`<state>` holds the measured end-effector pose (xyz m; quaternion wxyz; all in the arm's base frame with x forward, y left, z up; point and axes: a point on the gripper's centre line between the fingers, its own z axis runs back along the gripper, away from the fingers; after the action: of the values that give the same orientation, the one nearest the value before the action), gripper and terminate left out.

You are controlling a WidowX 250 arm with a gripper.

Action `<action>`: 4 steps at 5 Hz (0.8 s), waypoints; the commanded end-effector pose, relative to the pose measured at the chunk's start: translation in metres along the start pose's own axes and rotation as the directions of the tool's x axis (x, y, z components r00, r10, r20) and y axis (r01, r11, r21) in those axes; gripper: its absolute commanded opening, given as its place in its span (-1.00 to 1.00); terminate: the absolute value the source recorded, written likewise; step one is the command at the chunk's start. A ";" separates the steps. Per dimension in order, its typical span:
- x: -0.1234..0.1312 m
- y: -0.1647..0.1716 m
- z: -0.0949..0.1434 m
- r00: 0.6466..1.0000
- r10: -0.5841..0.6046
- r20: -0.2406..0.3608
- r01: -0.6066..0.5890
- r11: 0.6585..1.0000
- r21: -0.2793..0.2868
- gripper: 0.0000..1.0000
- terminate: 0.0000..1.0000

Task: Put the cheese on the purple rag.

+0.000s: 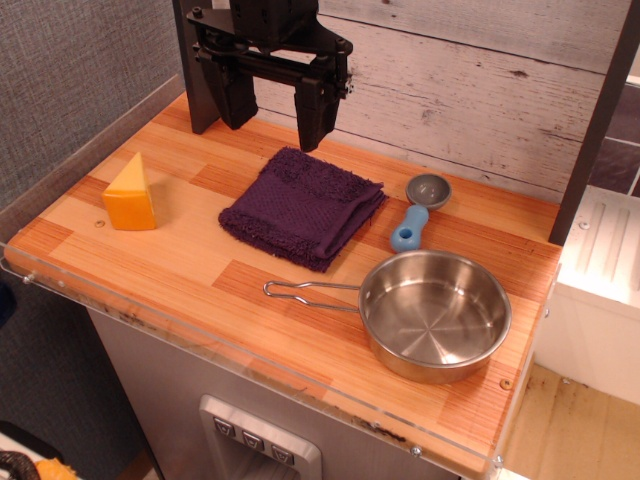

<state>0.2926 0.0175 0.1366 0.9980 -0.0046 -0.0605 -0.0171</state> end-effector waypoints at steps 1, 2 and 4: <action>0.000 0.000 0.000 1.000 0.000 0.000 0.000 1.000 0.000 1.00 -1.00; -0.008 0.018 0.001 0.999 0.029 0.042 -0.031 0.999 0.031 1.00 -1.00; -0.039 0.103 -0.003 0.975 0.214 0.059 -0.219 0.970 0.103 1.00 -1.00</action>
<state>0.2558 0.1223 0.1158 0.9920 0.0350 -0.0651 0.1025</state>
